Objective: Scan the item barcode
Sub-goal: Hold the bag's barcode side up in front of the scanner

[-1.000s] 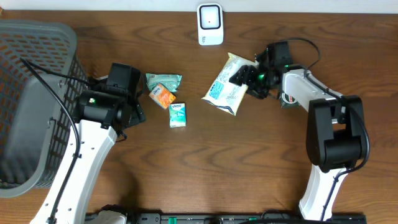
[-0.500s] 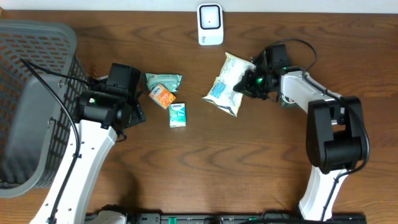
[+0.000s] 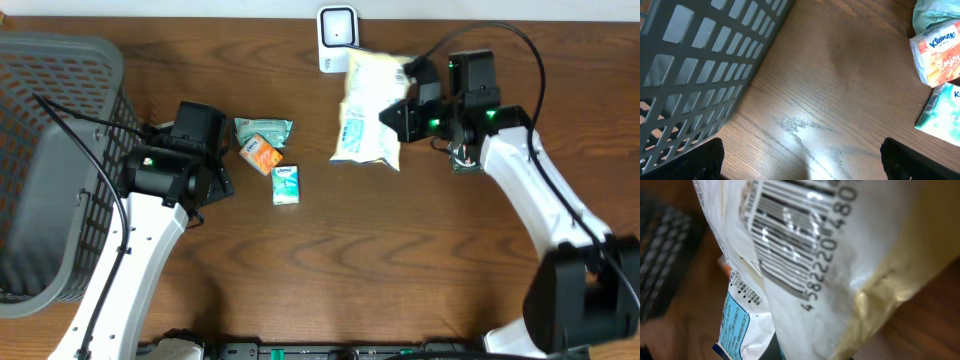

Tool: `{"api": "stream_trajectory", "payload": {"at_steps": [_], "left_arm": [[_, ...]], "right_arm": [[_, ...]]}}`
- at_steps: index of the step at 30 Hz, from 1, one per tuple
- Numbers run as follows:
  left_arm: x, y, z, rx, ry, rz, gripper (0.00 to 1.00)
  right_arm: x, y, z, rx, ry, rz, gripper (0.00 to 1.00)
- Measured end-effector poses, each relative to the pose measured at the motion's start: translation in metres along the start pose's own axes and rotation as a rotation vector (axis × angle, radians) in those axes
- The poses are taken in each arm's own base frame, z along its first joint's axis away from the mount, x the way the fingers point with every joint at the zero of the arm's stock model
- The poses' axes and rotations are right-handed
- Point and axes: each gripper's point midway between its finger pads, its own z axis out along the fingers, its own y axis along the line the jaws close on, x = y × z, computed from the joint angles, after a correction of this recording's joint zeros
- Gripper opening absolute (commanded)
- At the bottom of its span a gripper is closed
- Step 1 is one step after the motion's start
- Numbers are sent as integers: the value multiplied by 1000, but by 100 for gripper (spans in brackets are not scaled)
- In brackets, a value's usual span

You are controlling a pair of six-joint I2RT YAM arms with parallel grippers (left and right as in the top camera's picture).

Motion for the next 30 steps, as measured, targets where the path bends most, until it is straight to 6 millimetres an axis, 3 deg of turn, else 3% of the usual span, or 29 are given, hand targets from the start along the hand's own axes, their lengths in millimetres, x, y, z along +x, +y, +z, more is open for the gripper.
{"api": "stream_trajectory", "payload": {"at_steps": [6,10,23,30], "left_arm": [[0,0,0,0,0,0,97],[0,0,0,0,0,0,98],[0,0,0,0,0,0,98],[0,0,0,0,0,0,98]], "right_arm": [[-1,62,-1,-89,-13,-282,1],[6,81,7,-114,3,-386,1],[6,71,12,-9,12,-462,1],[8,82,12,-73,11,-463,1]]}}
